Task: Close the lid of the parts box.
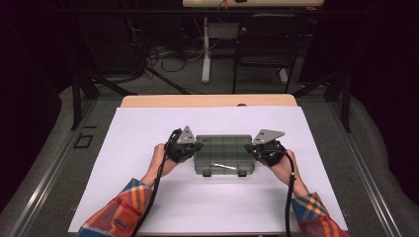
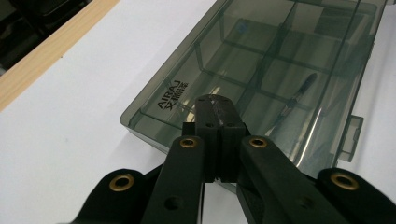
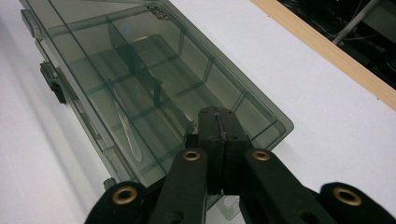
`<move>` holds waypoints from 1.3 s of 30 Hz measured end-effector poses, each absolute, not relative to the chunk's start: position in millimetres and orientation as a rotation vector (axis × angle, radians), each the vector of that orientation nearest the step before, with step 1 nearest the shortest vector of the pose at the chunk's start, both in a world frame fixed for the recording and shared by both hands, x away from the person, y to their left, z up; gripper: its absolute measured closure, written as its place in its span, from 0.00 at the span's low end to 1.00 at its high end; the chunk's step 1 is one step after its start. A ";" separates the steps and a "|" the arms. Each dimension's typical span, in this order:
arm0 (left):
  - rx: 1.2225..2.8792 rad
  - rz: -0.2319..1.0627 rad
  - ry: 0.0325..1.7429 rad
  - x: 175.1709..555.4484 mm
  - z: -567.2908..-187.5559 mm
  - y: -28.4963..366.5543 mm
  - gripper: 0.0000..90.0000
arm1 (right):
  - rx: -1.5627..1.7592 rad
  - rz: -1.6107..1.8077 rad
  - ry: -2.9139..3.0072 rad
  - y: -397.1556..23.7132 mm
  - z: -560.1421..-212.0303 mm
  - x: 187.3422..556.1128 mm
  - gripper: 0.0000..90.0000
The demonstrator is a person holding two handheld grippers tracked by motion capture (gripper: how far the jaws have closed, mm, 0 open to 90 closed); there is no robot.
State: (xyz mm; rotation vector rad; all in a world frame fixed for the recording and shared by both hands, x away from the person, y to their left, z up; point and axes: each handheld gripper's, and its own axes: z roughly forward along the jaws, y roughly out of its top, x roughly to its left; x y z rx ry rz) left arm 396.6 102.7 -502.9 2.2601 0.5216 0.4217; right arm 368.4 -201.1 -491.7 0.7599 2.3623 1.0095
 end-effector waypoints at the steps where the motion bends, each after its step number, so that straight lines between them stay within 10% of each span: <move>1: 2.261 0.422 0.521 396.7 -503.4 102.8 1.00 | 0.760 1.006 2.366 -201.0 -492.2 368.4 1.00; 39: 2.331 0.457 0.485 390.4 -518.5 93.5 1.00 | 0.789 0.914 2.478 -195.6 -511.9 374.9 1.00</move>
